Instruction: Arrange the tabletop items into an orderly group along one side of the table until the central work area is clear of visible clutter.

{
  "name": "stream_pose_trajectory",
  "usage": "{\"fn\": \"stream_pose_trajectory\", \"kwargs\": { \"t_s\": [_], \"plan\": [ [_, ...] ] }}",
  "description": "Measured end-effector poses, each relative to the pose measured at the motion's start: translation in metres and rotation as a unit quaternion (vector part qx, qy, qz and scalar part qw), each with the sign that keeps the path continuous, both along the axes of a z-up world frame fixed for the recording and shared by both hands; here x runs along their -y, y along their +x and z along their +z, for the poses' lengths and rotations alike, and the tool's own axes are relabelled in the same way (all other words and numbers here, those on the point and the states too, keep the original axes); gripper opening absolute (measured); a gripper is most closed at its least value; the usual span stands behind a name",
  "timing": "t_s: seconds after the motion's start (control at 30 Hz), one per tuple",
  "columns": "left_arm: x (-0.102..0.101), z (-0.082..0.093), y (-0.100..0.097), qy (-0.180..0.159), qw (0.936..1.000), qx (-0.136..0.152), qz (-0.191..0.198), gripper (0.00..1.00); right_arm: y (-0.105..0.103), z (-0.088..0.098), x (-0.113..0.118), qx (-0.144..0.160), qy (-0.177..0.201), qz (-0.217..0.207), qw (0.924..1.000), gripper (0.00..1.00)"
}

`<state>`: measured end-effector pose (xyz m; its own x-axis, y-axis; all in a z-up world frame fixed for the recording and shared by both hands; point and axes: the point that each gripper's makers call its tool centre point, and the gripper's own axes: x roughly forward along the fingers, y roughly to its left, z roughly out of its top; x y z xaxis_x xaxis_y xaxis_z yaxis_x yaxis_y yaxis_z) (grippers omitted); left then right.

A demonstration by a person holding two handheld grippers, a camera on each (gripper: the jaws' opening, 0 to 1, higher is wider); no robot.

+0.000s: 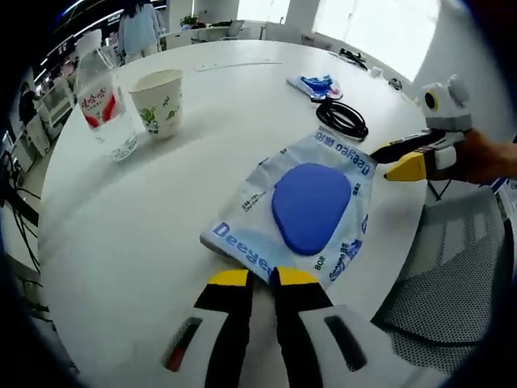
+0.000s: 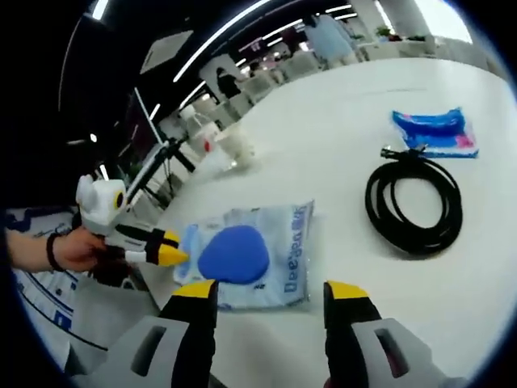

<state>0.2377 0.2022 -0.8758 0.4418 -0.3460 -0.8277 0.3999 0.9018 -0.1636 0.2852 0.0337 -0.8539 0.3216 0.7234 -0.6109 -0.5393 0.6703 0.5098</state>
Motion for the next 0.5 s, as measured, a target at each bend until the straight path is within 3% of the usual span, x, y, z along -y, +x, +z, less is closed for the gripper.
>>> {"fn": "stream_pose_trajectory", "kwargs": {
  "t_s": [0.23, 0.5],
  "plan": [
    [0.002, -0.003, 0.005, -0.009, 0.9999, -0.002, 0.009, 0.06, 0.000, -0.009, -0.001, -0.010, 0.002, -0.002, 0.9999, 0.47],
    [0.004, -0.001, 0.000, -0.053, 0.9958, -0.009, 0.074, 0.09, 0.005, -0.015, 0.000, -0.014, 0.003, -0.007, 0.9999, 0.34]
  ]
}}
